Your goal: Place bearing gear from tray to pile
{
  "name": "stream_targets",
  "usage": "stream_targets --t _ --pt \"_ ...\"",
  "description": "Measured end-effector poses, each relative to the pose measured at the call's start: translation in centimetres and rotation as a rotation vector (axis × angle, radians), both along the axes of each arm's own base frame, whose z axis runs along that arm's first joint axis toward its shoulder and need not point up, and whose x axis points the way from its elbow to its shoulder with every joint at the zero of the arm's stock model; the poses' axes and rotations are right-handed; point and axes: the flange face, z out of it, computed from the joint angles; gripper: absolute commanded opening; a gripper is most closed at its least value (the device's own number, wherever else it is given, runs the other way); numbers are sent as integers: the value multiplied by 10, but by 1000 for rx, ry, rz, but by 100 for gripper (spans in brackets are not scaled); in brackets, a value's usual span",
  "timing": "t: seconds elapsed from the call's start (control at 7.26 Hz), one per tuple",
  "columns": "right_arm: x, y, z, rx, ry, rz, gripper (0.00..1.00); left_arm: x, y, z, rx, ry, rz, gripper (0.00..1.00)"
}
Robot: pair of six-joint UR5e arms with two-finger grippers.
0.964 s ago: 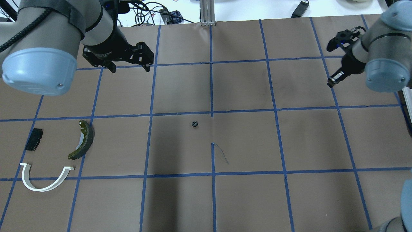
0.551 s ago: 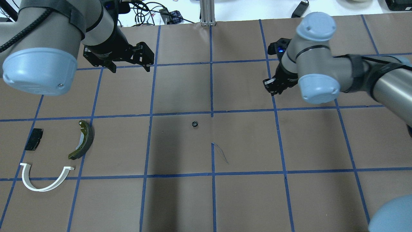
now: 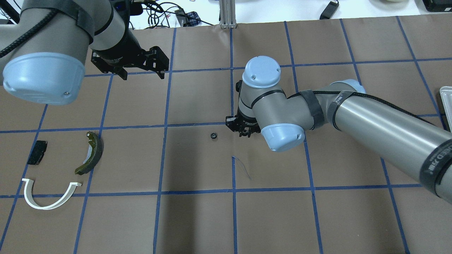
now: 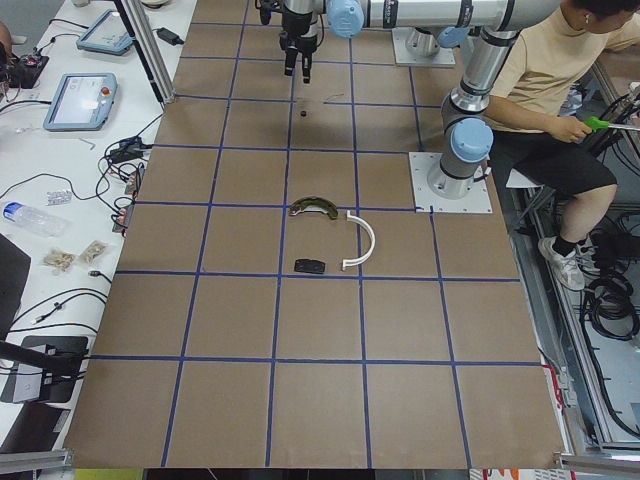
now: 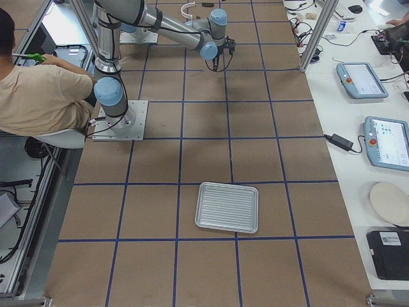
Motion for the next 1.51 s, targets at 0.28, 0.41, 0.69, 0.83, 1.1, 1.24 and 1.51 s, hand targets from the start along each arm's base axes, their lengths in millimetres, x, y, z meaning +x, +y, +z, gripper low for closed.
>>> stream_targets --t 0.28,0.41,0.69,0.83,1.1,1.24,1.51 --pt "21 23 -12 1 -49 -47 49 0 0 0 1 -1 0 100" --pt "26 29 -16 8 -52 -55 97 0 0 0 2 -1 0 100" --pt "28 26 -23 5 -45 -56 100 0 2 -2 7 -1 -1 100" --pt "18 10 -13 -38 -34 -35 100 0 4 -4 10 -1 -1 100" --pt "-43 -47 34 -91 29 34 100 0 10 -8 14 -1 -1 100" --pt "-84 -64 69 -83 61 81 100 0 12 -9 16 -1 -2 100" --pt "-169 -74 156 -54 116 148 100 0 14 -9 15 0 -2 100"
